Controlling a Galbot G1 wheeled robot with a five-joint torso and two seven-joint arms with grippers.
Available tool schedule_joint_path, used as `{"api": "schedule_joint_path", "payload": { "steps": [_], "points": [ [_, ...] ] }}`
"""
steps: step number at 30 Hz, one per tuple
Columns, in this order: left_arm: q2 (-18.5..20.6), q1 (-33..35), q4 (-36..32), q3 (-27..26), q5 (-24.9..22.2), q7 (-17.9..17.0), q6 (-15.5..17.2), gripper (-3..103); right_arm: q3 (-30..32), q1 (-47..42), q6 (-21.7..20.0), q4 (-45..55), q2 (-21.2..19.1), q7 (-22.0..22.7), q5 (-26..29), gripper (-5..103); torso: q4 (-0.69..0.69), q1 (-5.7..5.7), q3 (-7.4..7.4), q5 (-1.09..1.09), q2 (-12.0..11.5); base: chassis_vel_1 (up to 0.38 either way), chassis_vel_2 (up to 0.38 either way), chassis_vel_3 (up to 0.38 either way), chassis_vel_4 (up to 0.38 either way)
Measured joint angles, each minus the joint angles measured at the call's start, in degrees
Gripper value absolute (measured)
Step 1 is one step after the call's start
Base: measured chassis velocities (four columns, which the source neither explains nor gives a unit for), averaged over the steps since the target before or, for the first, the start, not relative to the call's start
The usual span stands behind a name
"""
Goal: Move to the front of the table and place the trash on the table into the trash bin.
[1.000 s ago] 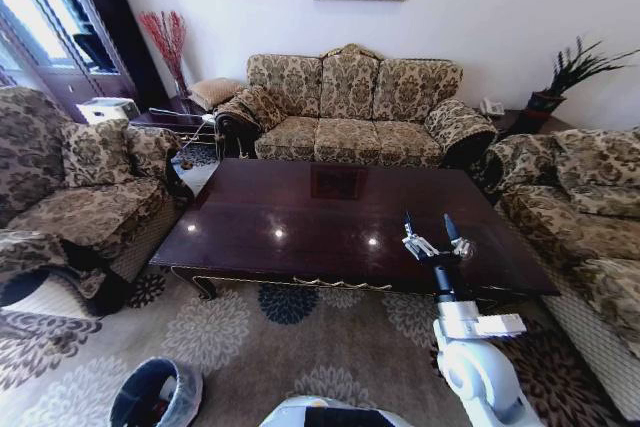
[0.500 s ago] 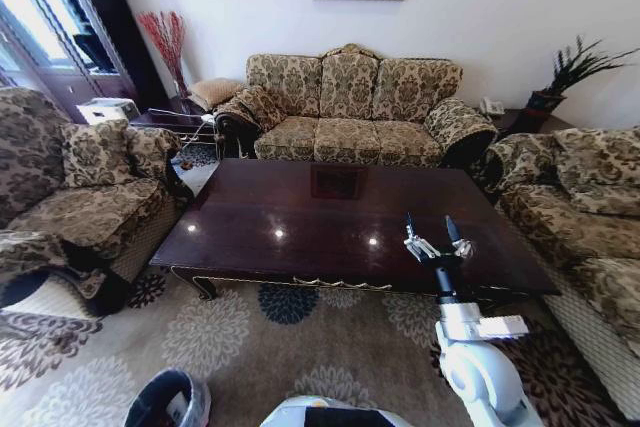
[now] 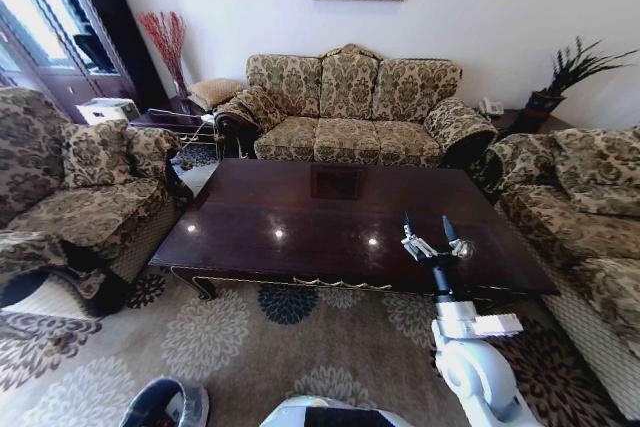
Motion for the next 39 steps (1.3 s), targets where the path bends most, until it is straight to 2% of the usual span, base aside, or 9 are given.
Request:
{"api": "schedule_joint_path", "payload": {
  "steps": [6,11,17,21,25,27,28,32,39],
  "points": [
    [-1.33,2.48,-1.72,-0.64,1.09,1.44,-2.13,99,0.23,0.58,0.27,-0.86,-0.12,-0.69,1.37,100,0.01,0.00,0.00,0.00,0.00,0.000,0.000,0.000,0.000],
    [-2.22,4.63,-4.60,-1.94,4.22,-1.97,-7.89,100,0.95,0.40,0.60,-1.40,0.06,-1.59,2.97,100,0.02,0.00,0.00,-0.01,0.00,0.000,0.000,0.000,0.000],
    [-1.68,7.68,-12.83,-4.29,0.54,-5.68,-3.69,100,2.97,0.38,-3.05,0.16,0.14,-3.93,3.46,100,0.00,0.00,0.00,-0.04,0.00,0.000,0.000,0.000,0.000],
    [0.60,10.83,-18.83,-4.97,8.21,-3.00,-8.85,100,5.41,0.39,-6.59,2.21,0.15,-4.93,1.75,100,0.03,0.00,0.00,0.02,0.00,0.000,0.000,0.000,0.000],
    [2.75,14.67,-32.69,-8.21,12.32,0.14,-11.33,100,7.06,-0.36,-12.50,7.08,0.51,-3.29,-0.98,100,0.00,0.00,0.00,0.01,0.00,0.000,0.000,0.000,0.000],
    [3.20,16.82,-44.59,-10.05,8.26,0.36,-7.93,100,7.19,-0.92,-16.29,9.40,0.69,-1.60,-1.61,100,-0.01,0.00,0.00,0.01,0.00,0.000,0.000,0.000,0.000],
    [3.20,16.82,-44.59,-10.05,8.26,0.36,-7.93,100,7.19,-0.92,-16.29,9.40,0.69,-1.60,-1.61,100,-0.01,0.00,0.00,0.01,0.00,0.000,0.000,0.000,0.000],
    [2.82,21.24,-74.54,-11.92,1.98,6.05,0.62,100,8.80,-3.95,-18.01,9.18,1.29,-0.20,-4.54,100,-0.01,0.01,0.01,0.05,0.00,0.000,0.000,0.000,0.000],
    [2.82,21.47,-97.59,-9.81,1.09,13.41,7.39,100,18.30,-11.45,-16.01,8.88,6.53,-3.65,-10.17,100,-0.01,0.01,0.01,0.00,0.00,0.000,0.000,0.000,0.000]
  ]
}}
